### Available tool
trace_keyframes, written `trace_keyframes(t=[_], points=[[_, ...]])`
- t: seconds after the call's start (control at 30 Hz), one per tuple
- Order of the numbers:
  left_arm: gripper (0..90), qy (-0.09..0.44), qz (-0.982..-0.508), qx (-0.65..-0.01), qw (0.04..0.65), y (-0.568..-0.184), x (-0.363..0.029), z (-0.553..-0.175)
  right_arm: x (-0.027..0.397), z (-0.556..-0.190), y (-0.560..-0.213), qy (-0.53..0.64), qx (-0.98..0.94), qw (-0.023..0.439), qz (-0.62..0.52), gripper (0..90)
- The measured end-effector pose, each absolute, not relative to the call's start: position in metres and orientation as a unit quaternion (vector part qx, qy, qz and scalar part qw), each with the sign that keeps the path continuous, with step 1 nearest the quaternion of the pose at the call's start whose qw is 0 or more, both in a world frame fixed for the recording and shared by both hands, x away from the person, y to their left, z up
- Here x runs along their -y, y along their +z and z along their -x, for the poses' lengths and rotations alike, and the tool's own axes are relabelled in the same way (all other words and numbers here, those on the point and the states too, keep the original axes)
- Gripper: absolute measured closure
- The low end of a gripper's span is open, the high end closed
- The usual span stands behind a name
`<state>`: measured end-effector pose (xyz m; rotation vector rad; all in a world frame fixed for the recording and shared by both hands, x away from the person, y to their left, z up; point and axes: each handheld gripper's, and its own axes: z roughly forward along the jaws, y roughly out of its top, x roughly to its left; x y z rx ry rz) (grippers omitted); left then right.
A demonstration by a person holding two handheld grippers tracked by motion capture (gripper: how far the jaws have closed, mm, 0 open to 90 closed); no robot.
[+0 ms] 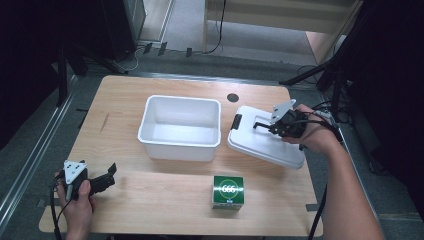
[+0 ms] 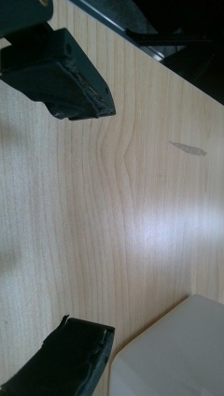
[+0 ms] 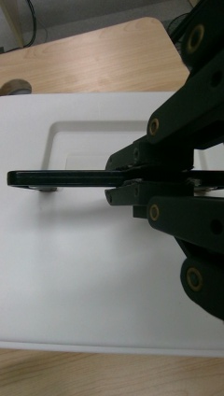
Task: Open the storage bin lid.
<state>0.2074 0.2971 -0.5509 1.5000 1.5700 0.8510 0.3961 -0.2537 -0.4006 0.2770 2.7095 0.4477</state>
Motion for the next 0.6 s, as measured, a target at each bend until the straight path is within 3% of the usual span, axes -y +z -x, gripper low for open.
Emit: trace_keyframes(t=[0.6], points=[[0.0, 0.334, -0.592, -0.618, 0.395, -0.551, -0.298, -0.207, 0.252, -0.399, -0.443, 0.139, -0.969, 0.172, -0.109, 85.0]])
